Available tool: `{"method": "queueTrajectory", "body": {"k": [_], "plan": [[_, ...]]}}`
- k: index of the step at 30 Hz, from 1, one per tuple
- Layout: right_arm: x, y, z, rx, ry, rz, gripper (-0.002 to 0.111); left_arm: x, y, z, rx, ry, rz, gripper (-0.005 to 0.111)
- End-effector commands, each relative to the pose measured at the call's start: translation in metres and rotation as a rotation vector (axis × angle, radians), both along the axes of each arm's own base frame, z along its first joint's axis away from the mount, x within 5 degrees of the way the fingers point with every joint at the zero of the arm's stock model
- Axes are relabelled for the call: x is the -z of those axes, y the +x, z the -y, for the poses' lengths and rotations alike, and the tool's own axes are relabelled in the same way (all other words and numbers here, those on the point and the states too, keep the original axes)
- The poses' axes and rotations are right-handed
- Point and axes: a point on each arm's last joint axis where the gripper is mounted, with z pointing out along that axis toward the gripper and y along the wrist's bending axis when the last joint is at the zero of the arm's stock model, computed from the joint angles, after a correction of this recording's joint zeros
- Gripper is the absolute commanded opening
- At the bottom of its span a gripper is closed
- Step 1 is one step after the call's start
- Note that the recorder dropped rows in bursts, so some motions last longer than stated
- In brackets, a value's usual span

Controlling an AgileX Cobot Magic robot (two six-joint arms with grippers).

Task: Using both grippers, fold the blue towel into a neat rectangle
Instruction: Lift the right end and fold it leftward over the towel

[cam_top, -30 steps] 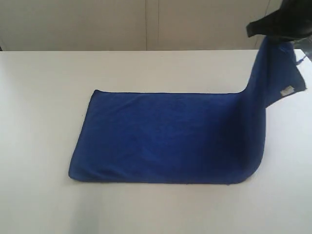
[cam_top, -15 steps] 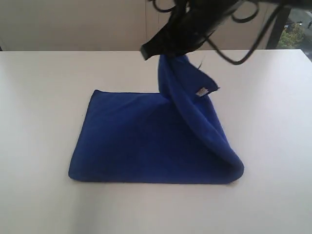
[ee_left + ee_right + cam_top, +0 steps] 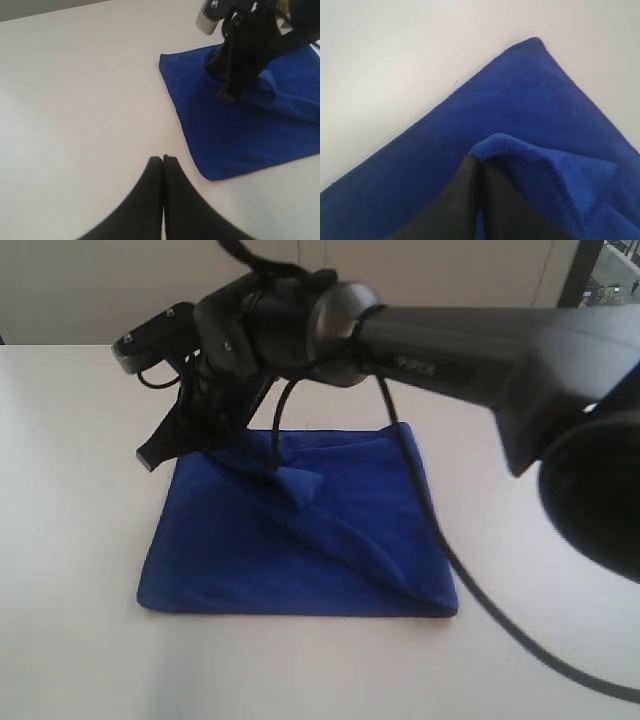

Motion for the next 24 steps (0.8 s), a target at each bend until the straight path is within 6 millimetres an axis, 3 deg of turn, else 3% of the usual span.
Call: {"method": "queueTrajectory", "body": {"k": [1,5,12,14,17,24], "plan": [[0.016,0.005,-0.012,-0.003,-0.001,-0.004,0.0,0.002,-0.002,0.001,0.005,-0.007,-0.007,0.0],[0.008,0.003,-0.008,-0.004,-0.026,0.004,0.0,0.002,-0.002,0.001,0.005,-0.007,-0.007,0.0],[-0.059,-0.006,0.014,0.033,-0.028,0.11,0.0,0.002,-0.002,0.001,0.005,-0.007,-0.007,0.0],[-0.064,-0.009,0.012,0.029,-0.001,0.112,0.0,0.002,-0.002,0.001,0.005,-0.007,-0.007,0.0],[-0.05,-0.009,0.001,0.014,0.025,0.095,0.0,0.002,-0.002,0.001,0.005,-0.007,-0.007,0.0],[0.025,-0.002,-0.027,-0.015,0.034,0.038,0.0,0.002,-0.002,0.001,0.005,-0.007,-0.007,0.0]]}}
